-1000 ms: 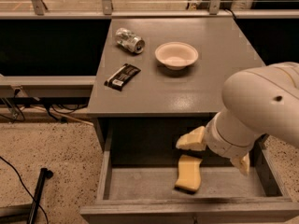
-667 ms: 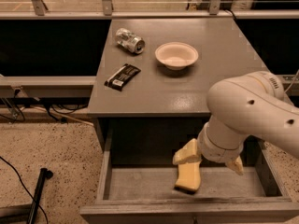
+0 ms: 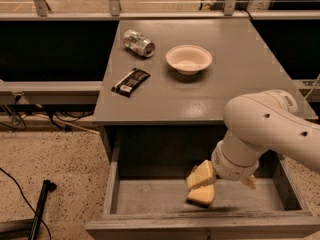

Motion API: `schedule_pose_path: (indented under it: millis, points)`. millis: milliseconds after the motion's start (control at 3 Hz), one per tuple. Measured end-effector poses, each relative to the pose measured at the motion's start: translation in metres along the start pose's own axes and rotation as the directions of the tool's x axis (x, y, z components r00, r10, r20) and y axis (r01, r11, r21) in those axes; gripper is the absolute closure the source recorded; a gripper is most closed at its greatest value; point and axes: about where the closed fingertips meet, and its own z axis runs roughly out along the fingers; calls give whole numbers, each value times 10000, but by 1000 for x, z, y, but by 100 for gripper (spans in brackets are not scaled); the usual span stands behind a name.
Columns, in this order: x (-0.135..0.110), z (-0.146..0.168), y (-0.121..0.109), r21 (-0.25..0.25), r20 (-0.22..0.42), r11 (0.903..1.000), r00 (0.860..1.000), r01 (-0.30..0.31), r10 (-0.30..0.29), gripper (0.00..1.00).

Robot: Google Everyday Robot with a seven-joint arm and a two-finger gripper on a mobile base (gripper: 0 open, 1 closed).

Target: Pick sponge from top drawer and place on counter

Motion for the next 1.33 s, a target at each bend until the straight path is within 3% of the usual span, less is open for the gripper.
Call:
schedule_pose_path:
  millis: [333,667,1333]
  points:
    - [1,1,0,-14,8,10000,10000,-49,49,0]
    - [13,15,-4,-179,101,9978,9979,-634,635,0]
    - [30,62,-11,-283,-543,9955,9946,-902,886,0]
